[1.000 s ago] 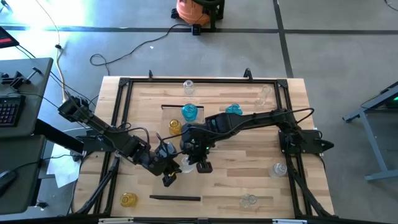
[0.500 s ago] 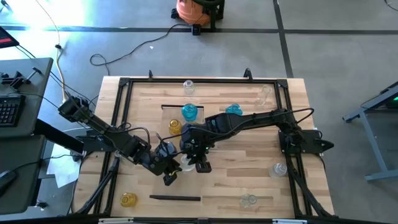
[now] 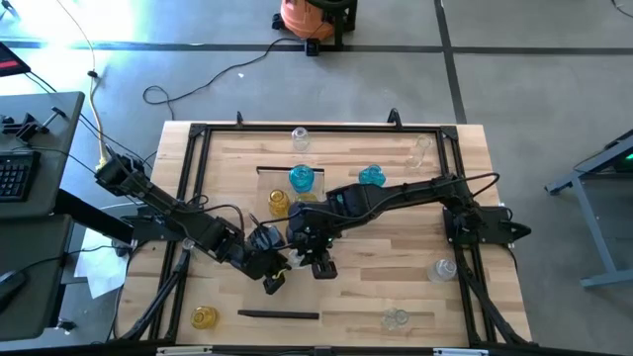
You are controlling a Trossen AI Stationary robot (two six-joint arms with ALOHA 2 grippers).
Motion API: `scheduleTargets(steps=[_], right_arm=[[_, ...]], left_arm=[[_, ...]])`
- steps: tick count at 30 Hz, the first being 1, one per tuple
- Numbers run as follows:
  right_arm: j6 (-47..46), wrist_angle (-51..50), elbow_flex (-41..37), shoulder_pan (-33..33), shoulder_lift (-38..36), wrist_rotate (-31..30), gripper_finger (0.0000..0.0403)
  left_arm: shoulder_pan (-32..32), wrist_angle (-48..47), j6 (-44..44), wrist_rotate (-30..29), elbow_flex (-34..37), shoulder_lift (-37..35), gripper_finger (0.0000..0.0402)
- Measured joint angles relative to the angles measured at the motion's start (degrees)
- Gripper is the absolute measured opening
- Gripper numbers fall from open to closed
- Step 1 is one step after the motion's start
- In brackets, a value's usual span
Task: Sort vases onto shelf
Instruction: Put the top middle transparent vase on the shelf
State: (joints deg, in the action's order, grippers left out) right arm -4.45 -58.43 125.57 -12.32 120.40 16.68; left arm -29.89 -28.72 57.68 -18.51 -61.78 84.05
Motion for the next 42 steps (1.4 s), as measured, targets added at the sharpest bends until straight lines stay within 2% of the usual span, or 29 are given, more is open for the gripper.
scheduleTargets(steps=[4,9,14,22,27,33,42], right_arm=[[0.01,-0.33,0.48,0.00,0.08,-0.16,0.0119],[0.88,-2.37,4.16,-0.04,0.56,-3.97,0.0119],[1.32,-3.71,7.49,0.33,0.09,-4.71,0.0119],[0.38,-6.92,6.61,-0.98,0.13,-4.35,0.0119],[0.38,-6.91,6.61,-1.25,0.13,-4.67,0.0119],[0.42,-6.93,6.61,-0.64,-0.03,-4.70,0.0119],[0.42,-6.37,6.61,-0.51,-0.04,-4.77,0.0119]], left_arm=[[0.00,0.09,0.19,0.01,0.00,0.07,0.0097],[0.00,0.36,0.43,-0.06,0.00,0.11,0.0097],[0.04,0.97,0.76,-0.23,0.02,0.22,0.0097],[0.04,1.89,0.84,-0.34,0.11,0.31,0.0097],[0.04,2.70,1.23,-0.11,0.16,0.31,0.0097],[-0.18,7.63,0.93,3.34,0.20,0.33,0.0097],[-1.64,8.55,1.70,2.96,0.20,0.31,0.0097]])
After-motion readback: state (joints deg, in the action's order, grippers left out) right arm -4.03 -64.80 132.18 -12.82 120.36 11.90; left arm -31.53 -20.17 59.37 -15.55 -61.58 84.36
